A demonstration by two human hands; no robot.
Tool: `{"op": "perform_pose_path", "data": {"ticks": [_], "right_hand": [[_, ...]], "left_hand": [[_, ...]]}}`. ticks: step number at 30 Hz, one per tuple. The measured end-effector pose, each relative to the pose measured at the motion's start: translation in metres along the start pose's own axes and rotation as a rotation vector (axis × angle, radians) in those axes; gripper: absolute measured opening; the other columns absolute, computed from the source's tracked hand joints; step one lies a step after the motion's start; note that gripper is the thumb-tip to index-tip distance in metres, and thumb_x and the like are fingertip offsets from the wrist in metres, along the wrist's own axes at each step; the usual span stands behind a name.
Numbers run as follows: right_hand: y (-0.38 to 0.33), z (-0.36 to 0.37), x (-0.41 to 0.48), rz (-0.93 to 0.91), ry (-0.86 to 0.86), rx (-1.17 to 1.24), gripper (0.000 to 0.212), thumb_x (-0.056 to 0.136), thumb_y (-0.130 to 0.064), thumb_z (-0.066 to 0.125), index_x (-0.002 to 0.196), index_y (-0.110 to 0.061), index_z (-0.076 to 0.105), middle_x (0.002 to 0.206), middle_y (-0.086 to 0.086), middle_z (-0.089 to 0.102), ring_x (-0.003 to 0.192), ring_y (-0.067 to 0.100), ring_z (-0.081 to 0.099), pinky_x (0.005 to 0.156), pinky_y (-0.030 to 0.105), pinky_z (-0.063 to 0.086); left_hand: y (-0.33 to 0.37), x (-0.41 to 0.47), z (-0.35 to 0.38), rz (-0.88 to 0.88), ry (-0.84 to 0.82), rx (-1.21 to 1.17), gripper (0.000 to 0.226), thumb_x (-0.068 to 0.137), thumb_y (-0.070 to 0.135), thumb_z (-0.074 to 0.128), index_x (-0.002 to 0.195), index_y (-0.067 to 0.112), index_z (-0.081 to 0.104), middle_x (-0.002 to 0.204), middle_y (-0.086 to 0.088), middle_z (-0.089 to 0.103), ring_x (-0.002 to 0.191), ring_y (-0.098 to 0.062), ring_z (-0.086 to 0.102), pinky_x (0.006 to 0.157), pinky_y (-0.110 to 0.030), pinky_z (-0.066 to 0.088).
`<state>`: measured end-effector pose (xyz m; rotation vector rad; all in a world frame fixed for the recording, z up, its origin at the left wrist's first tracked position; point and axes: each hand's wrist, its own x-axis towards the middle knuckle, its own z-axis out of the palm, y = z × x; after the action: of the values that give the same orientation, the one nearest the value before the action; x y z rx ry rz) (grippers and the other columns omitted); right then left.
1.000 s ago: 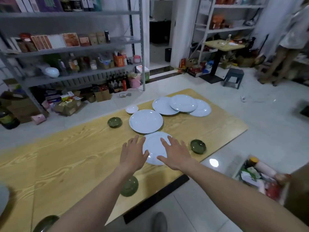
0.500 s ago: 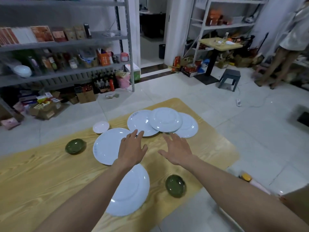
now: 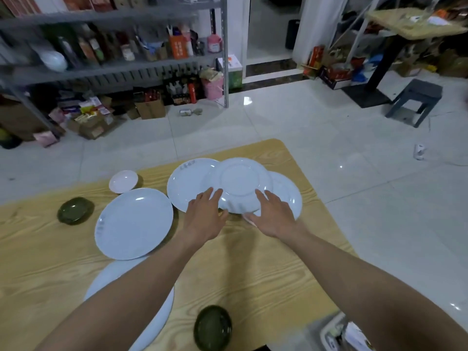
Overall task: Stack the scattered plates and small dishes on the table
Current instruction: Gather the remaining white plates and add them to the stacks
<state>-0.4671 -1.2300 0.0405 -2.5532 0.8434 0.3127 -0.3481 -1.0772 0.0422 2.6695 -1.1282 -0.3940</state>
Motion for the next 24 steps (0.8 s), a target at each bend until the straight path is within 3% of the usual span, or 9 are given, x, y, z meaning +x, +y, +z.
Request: {"op": "perform_pose_path", "data": {"ticks": [3, 6, 10, 13, 16, 20, 24], "right_hand": [[0.013, -0.006, 0.023, 0.076, 0.010, 0.194, 0.079, 0.095, -0.056, 0.052, 0.157, -0.019, 0.019, 0.161, 0.006, 0.025, 0.147, 0.025, 0.025, 0.112, 0.042, 0.030], [0.025, -0.011, 0.045, 0.246, 0.031, 0.555, 0.079, 0.092, -0.048, 0.061, 0.155, -0.016, 0.026, 0.154, 0.006, 0.038, 0.139, 0.026, 0.039, 0.105, 0.038, 0.039], [0.034, -0.015, 0.072, 0.495, 0.022, 0.926, 0.076, 0.090, -0.040, 0.069, 0.151, -0.014, 0.033, 0.150, 0.006, 0.043, 0.132, 0.026, 0.046, 0.093, 0.031, 0.040], [0.040, -0.013, 0.093, 0.596, 0.017, 0.996, 0.071, 0.088, -0.036, 0.071, 0.147, -0.012, 0.039, 0.142, 0.006, 0.047, 0.126, 0.027, 0.050, 0.090, 0.032, 0.041], [0.043, -0.011, 0.111, 0.667, 0.056, 0.996, 0.053, 0.086, -0.034, 0.074, 0.125, -0.005, 0.053, 0.121, 0.010, 0.057, 0.102, 0.026, 0.056, 0.078, 0.033, 0.044], [0.043, -0.012, 0.126, 0.694, 0.040, 0.953, 0.058, 0.078, -0.037, 0.081, 0.117, -0.002, 0.056, 0.112, 0.011, 0.062, 0.100, 0.029, 0.062, 0.075, 0.034, 0.049], [0.043, -0.010, 0.134, 0.705, 0.010, 0.924, 0.059, 0.069, -0.036, 0.088, 0.108, -0.003, 0.058, 0.101, 0.008, 0.062, 0.092, 0.026, 0.061, 0.073, 0.033, 0.050]], "left_hand": [[0.006, 0.023, 0.004, -0.064, -0.019, -0.063, 0.059, 0.098, 0.040, 0.047, 0.151, 0.019, 0.030, 0.158, -0.008, 0.029, 0.140, -0.029, 0.033, 0.109, -0.042, 0.030], [0.008, 0.047, 0.006, -0.177, -0.007, -0.198, 0.059, 0.096, 0.037, 0.053, 0.149, 0.017, 0.035, 0.153, -0.008, 0.038, 0.137, -0.029, 0.036, 0.108, -0.042, 0.031], [0.002, 0.082, 0.009, -0.314, -0.016, -0.312, 0.061, 0.094, 0.039, 0.058, 0.146, 0.015, 0.038, 0.143, -0.013, 0.046, 0.131, -0.032, 0.043, 0.102, -0.044, 0.038], [-0.003, 0.104, 0.015, -0.420, -0.026, -0.416, 0.062, 0.093, 0.040, 0.060, 0.145, 0.013, 0.039, 0.139, -0.015, 0.048, 0.127, -0.034, 0.046, 0.096, -0.041, 0.041], [-0.007, 0.122, 0.021, -0.538, -0.053, -0.543, 0.068, 0.091, 0.042, 0.063, 0.145, 0.010, 0.036, 0.139, -0.016, 0.046, 0.126, -0.033, 0.046, 0.090, -0.039, 0.042], [-0.012, 0.139, 0.027, -0.658, -0.077, -0.637, 0.079, 0.086, 0.047, 0.070, 0.144, 0.005, 0.036, 0.142, -0.014, 0.045, 0.129, -0.033, 0.045, 0.094, -0.039, 0.042], [-0.016, 0.147, 0.032, -0.696, -0.057, -0.666, 0.065, 0.081, 0.041, 0.077, 0.126, 0.001, 0.052, 0.119, -0.009, 0.055, 0.114, -0.030, 0.053, 0.089, -0.040, 0.047]]}}
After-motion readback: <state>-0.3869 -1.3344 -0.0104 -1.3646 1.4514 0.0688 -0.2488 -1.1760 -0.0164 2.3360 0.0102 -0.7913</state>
